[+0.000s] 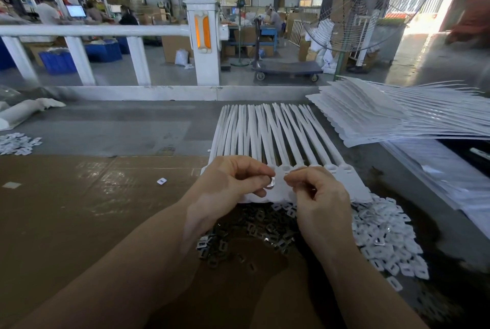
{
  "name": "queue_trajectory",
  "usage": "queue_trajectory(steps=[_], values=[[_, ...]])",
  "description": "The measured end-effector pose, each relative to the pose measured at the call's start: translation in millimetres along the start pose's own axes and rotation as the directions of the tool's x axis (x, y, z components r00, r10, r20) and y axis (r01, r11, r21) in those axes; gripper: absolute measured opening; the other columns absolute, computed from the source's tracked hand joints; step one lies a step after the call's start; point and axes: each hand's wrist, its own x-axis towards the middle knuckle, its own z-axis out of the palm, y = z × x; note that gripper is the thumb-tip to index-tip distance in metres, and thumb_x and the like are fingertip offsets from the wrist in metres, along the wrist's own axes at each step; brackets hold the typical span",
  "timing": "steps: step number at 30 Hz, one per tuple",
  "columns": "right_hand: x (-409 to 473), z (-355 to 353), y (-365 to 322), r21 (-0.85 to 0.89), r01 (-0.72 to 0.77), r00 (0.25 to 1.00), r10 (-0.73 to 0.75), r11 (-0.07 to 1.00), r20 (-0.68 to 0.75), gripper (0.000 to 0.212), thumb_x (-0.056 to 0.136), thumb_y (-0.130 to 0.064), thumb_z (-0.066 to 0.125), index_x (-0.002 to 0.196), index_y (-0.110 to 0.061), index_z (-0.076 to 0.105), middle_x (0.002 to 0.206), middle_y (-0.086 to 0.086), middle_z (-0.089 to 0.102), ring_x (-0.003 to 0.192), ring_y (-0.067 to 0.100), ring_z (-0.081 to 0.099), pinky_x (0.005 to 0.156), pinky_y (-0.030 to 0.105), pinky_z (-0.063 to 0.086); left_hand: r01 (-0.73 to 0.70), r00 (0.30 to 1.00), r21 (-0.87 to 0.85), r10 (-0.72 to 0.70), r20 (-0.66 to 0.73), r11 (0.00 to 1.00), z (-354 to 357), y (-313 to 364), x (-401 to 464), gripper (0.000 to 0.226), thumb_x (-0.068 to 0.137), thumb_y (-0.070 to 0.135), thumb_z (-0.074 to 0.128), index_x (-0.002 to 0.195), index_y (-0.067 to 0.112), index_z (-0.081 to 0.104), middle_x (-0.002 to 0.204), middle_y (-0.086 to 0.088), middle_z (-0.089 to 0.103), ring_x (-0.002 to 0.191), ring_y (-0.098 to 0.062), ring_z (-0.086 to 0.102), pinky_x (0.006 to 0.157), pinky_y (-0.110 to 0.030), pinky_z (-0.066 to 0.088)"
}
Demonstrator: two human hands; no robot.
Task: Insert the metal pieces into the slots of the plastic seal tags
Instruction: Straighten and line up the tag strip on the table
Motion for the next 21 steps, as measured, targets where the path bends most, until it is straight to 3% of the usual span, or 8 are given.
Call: queue_trajectory(steps=[6,14,21], values=[[-1.3,-1.6,-7.0,0.169,-0.026,0.995,0.009,0.985,0.097,0.012,0.081,-0.005,0.067,0.082,-0.016,0.071,0.083,-0.005,0.066,0.079,0.004,0.061,0.072,0.012,0.046,-0.049,0.999,0.023,0.049,0.009,0.999,2.2,0.0,2.2,0.012,0.082,0.005,0.068,0.085,0.016,0.072,0.08,0.001,0.073,0.072,-0.009,0.068,0.068,-0.014,0.051],[0.6,-1.4,-5.0,0.144,-0.108,0.979,0.08,0.984,0.188,0.011,0.085,-0.011,0.062,0.08,-0.017,0.069,0.076,-0.003,0.065,0.07,0.004,0.057,0.065,0.014,0.044,-0.066,0.998,0.023,0.066,0.007,0.998,4.4,-3.3,2.4,0.012,0.081,-0.001,0.067,0.086,0.009,0.069,0.078,0.0,0.073,0.068,-0.007,0.067,0.065,-0.013,0.049],[-0.6,-0.5,-2.4,0.164,-0.161,0.976,0.132,0.973,0.173,0.012,0.088,-0.013,0.059,0.08,-0.018,0.066,0.071,-0.004,0.062,0.065,0.002,0.054,0.061,0.011,0.041,-0.012,1.0,0.055,0.012,0.011,0.998,3.3,-1.1,-1.7,0.022,0.079,-0.003,0.067,0.084,0.019,0.071,0.082,0.008,0.073,0.08,-0.004,0.068,0.066,-0.007,0.046]])
